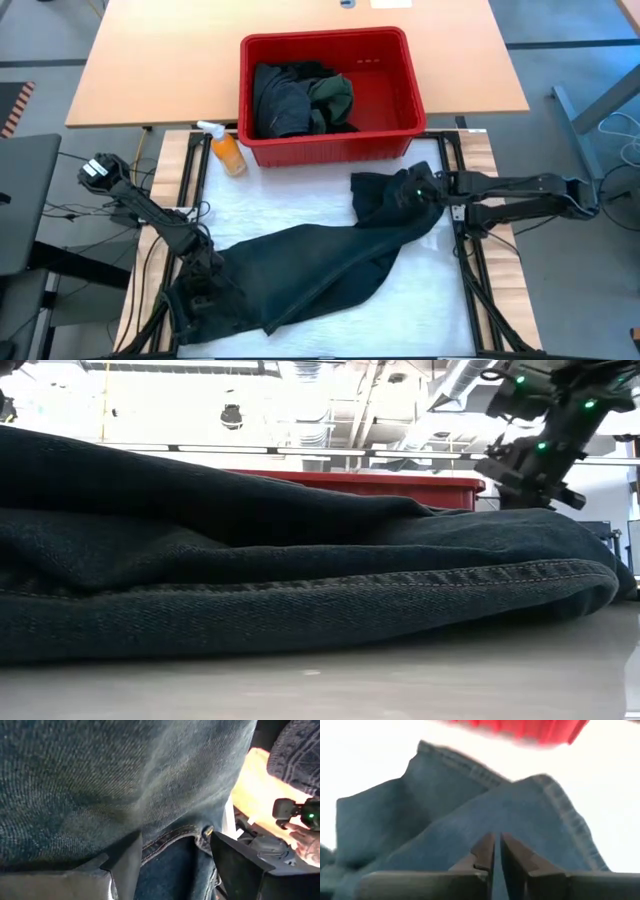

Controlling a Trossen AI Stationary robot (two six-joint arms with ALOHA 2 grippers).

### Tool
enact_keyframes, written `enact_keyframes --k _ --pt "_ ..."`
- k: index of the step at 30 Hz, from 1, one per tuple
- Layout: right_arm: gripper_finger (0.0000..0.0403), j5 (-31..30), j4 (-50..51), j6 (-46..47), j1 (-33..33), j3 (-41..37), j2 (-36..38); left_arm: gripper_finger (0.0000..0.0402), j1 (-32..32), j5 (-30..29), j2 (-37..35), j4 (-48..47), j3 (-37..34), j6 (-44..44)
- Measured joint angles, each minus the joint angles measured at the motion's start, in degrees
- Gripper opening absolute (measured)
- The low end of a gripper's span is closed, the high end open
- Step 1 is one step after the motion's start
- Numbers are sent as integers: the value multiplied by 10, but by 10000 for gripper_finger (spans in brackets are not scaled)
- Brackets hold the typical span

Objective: Fold Laundry from Bin
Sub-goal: Fold the blue pants

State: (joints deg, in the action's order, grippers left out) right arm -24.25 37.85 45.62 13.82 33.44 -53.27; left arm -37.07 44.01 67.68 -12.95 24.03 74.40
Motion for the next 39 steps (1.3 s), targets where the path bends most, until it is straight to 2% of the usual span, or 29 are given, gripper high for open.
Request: enact_keyframes --k 4,14,17,20,22,24,26,28,29,35,39 --pt "111 3 -1 -46 64 18 -16 224 4 -4 0 7 0 4" --pt "241 110 -5 -151 224 27 -127 224 4 -8 0 9 0 21" --pt "258 127 -12 -188 241 27 -158 224 4 -8 -1 10 0 26" --pt "258 142 -24 -219 241 27 -175 224 4 -10 -1 10 0 28" --pt "245 151 -31 -229 241 27 -183 224 4 -12 -1 10 0 28" --pt "208 162 -34 -233 241 27 -187 224 4 -15 -1 10 0 28" --pt "142 180 -38 -240 241 27 -187 224 4 -20 -1 10 0 28" --pt "56 207 -43 -254 241 28 -178 224 4 -26 -1 10 1 27" --pt "32 221 -38 -261 241 31 -171 224 4 -28 -1 10 1 26" --pt "25 235 59 -247 212 139 -98 224 4 -37 -1 10 1 14" --pt "25 236 66 -231 163 244 -48 224 4 -44 -1 9 1 7"
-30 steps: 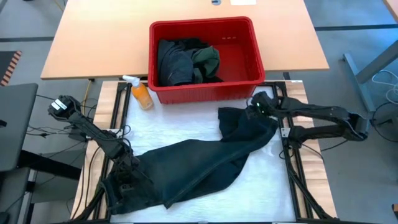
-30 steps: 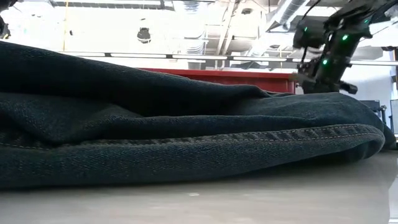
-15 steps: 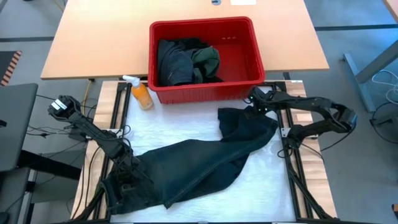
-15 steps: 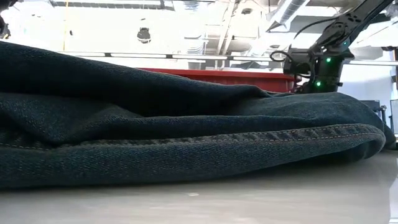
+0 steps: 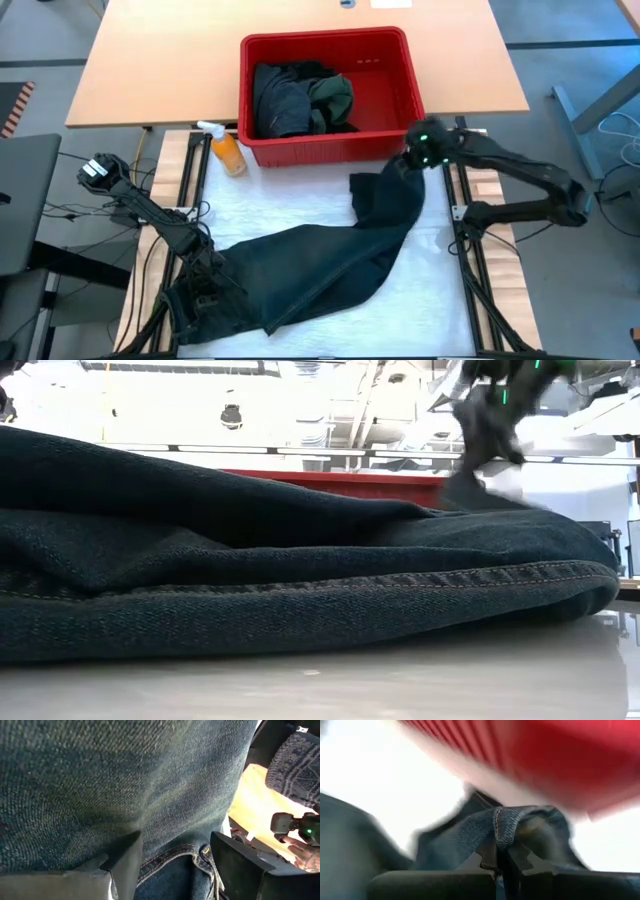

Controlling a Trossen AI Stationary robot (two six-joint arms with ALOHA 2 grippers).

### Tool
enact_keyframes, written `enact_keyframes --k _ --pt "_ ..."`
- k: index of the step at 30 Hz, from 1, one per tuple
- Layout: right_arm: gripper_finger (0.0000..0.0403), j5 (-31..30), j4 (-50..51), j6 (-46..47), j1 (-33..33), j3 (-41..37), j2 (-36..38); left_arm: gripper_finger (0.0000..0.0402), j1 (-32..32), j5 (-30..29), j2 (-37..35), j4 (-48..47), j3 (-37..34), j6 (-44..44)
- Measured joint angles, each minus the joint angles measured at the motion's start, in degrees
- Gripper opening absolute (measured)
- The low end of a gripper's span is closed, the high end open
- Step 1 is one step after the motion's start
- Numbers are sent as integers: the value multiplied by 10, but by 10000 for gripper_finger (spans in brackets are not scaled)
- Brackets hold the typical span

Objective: Fold Laundry from Bin
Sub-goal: Fold the blue pants

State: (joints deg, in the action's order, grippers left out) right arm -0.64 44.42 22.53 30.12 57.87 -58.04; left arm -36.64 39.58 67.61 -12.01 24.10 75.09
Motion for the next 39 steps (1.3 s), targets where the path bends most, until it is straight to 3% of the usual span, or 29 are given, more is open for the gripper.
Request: enact_keyframes --k 6,13,16,20,23,25,27,30,35,39 --pt "25 -10 -24 51 -104 116 22 224 0 -14 0 0 0 -1" --pt "25 -8 -252 51 -256 151 -15 224 0 -15 0 0 0 -1" --pt "25 3 -292 59 -308 151 -62 224 0 -22 0 0 0 6" --pt "25 83 -375 99 -367 149 -150 224 0 -28 0 0 0 15" --pt "27 189 -500 133 -391 162 -209 224 0 -27 0 0 0 14" --pt "39 270 -533 152 -396 191 -236 224 0 -25 0 0 0 9" --pt "60 324 -495 156 -396 218 -250 224 0 -24 0 0 0 0" --pt "93 324 -325 132 -391 246 -258 224 0 -23 0 -1 0 -9" --pt "136 230 -13 70 -366 255 -252 224 0 -25 0 -1 0 -10" --pt "149 88 196 48 -342 254 -251 224 0 -26 0 -1 0 -14"
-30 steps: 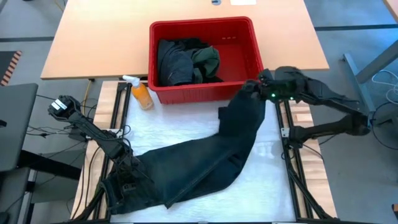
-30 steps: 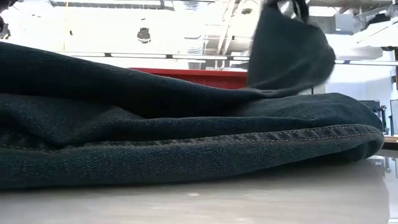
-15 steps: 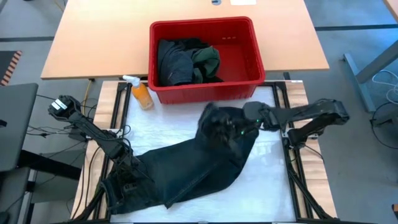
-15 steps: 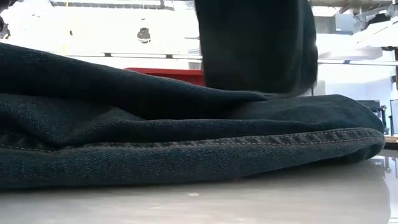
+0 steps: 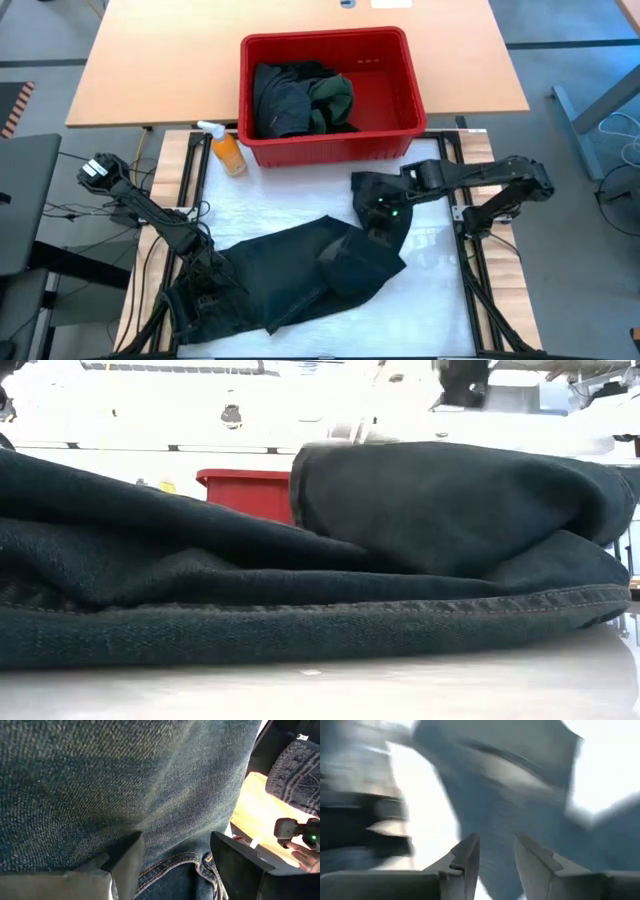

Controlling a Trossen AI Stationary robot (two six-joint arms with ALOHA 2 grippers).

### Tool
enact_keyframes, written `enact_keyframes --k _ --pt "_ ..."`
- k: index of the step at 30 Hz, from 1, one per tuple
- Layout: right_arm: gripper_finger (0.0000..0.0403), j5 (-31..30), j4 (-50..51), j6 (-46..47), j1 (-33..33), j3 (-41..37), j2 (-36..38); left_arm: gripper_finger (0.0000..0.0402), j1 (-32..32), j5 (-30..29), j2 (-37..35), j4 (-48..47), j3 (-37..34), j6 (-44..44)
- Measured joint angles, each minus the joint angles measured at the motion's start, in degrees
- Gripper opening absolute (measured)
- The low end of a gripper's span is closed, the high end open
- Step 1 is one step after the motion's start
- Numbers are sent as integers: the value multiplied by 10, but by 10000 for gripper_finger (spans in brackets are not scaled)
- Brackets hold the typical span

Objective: Fold Laundry from Bin
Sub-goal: Fold the blue pants

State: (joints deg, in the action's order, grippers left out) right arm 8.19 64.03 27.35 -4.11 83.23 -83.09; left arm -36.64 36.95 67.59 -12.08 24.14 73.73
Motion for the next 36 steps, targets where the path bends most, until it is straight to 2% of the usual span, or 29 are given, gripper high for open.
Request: enact_keyframes --k 3,5,14,21,24,30,36 --pt "150 -136 72 39 24 -22 0 224 0 -1 0 0 0 -3" --pt "149 -171 65 42 55 -48 0 224 0 -1 0 0 0 -7" --pt "152 -163 -200 -75 207 -238 -7 224 0 -1 0 0 0 -7" --pt "166 -162 -336 -137 251 -318 -7 224 0 9 0 0 0 -6" --pt "179 -175 -369 -118 260 -346 -7 224 0 13 0 0 0 -4" --pt "199 -213 -436 5 260 -409 -7 224 0 13 0 0 0 3" --pt "201 -261 -528 16 272 -463 -7 224 0 14 0 0 0 3"
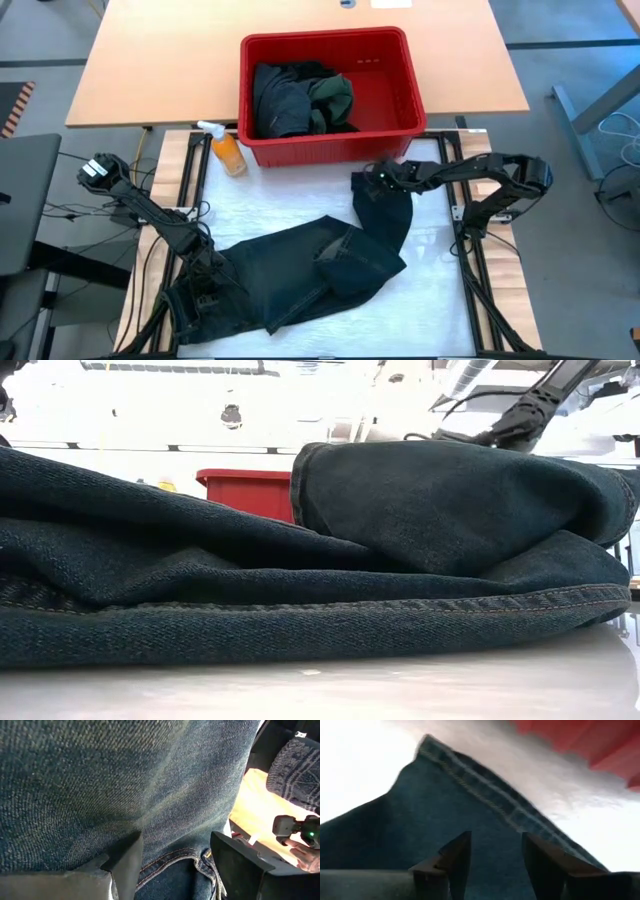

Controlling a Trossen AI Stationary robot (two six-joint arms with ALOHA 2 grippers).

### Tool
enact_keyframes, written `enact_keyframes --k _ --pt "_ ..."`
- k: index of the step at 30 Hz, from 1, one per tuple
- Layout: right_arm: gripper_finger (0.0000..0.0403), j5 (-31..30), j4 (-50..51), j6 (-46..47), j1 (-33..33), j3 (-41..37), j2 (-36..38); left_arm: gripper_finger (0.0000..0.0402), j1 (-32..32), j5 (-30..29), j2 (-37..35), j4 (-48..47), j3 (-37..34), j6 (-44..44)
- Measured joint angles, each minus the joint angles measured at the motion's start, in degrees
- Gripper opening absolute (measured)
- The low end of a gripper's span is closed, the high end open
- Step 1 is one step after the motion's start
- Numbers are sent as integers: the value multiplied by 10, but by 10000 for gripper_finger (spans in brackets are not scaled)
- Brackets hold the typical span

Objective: Fold Laundry from Bin
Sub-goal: Fold the blue pants

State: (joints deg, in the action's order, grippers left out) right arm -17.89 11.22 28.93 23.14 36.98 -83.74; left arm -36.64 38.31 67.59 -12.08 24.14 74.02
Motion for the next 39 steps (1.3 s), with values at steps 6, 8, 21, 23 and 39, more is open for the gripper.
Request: enact_keyframes --k 6,8,21,23,39 --pt "169 42 -8 10 20 -23 -31 224 0 4 0 0 0 2" --pt "144 53 -7 16 13 -22 -58 224 0 3 0 0 0 2" --pt "19 -55 334 141 -16 31 150 224 0 -13 0 0 0 4" --pt "19 -132 423 196 -17 41 211 224 0 -14 0 0 0 4" --pt "19 -315 576 212 177 57 393 224 0 -17 0 0 0 31"
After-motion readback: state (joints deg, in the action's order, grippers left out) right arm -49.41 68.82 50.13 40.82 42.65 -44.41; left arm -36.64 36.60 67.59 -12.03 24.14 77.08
